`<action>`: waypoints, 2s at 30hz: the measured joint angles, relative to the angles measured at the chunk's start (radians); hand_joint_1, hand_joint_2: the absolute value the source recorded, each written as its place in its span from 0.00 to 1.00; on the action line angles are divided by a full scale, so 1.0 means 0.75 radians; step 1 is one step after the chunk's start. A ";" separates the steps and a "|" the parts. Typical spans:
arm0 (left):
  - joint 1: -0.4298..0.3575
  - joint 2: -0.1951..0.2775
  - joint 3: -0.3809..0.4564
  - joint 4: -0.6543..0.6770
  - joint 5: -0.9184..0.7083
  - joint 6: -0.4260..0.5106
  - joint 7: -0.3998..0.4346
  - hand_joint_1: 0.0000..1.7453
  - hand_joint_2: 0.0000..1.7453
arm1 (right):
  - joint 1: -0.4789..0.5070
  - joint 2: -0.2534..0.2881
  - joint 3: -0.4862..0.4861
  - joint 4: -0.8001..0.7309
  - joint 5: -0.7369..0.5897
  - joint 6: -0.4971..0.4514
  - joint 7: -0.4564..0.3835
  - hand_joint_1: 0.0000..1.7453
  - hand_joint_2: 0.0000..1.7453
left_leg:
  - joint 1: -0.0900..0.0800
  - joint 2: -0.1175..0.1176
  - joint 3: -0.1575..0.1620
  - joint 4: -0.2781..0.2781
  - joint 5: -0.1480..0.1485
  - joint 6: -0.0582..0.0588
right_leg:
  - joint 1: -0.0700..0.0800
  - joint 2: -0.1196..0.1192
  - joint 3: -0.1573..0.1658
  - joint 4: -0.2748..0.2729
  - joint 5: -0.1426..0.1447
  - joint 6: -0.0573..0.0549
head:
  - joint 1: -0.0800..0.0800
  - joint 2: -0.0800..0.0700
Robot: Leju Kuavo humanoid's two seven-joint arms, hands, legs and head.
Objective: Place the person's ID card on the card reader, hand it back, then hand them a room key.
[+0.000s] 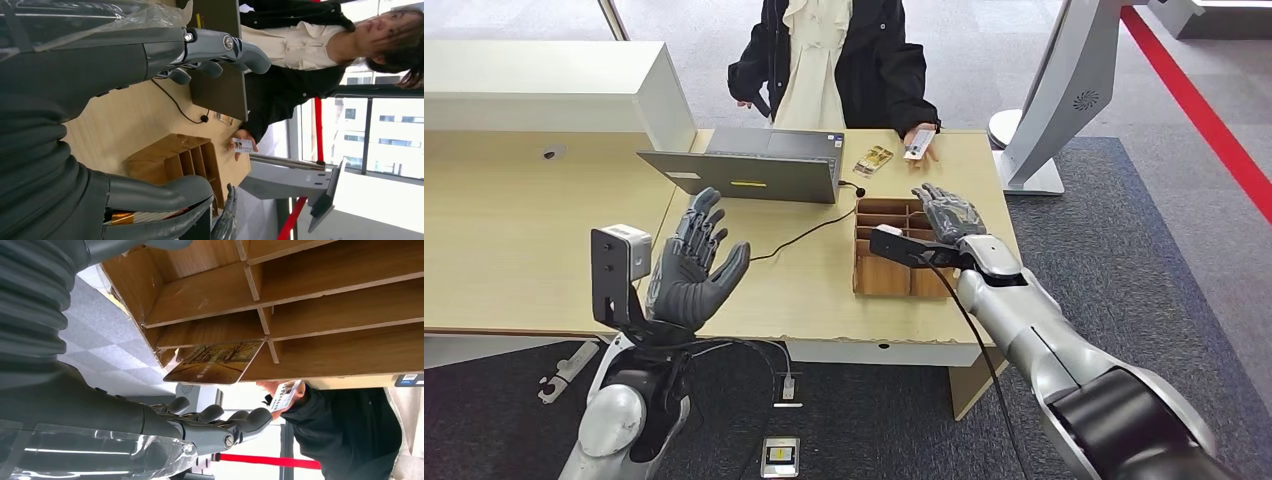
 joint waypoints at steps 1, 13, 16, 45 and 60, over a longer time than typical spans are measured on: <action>0.001 0.002 0.000 0.000 0.001 0.005 -0.001 0.00 1.00 | 0.000 0.000 0.000 0.000 0.001 0.000 -0.001 0.00 1.00 | 0.000 0.000 0.000 0.000 0.000 0.000 | 0.000 0.000 0.000 0.000 0.000 0.000 | 0.000 0.000; -0.013 0.004 0.000 -0.001 -0.003 0.012 -0.006 0.00 1.00 | -0.050 0.009 0.000 0.000 0.006 0.000 -0.009 0.00 1.00 | 0.000 0.000 0.000 0.000 0.000 0.000 | 0.000 0.000 0.000 0.000 0.000 0.000 | 0.000 0.000; -0.014 0.003 0.000 -0.002 -0.004 0.013 -0.011 0.00 1.00 | -0.063 0.014 0.000 0.000 0.008 0.001 -0.010 0.00 1.00 | 0.000 0.000 0.000 0.000 0.000 0.000 | 0.000 0.000 0.000 0.000 0.000 0.000 | 0.000 0.000; -0.013 0.009 0.000 -0.034 -0.013 0.031 0.000 0.00 1.00 | -0.078 0.022 0.000 0.020 0.022 0.091 -0.010 0.00 1.00 | 0.000 0.000 0.000 0.000 0.000 0.000 | 0.000 0.000 0.000 0.000 0.000 0.000 | 0.000 0.000; -0.013 0.016 0.002 -0.042 -0.020 0.014 0.000 0.00 1.00 | -0.076 0.022 0.000 0.033 0.022 0.085 0.001 0.00 1.00 | 0.000 0.000 0.000 0.000 0.000 0.000 | 0.000 0.000 0.000 0.000 0.000 0.000 | 0.000 0.000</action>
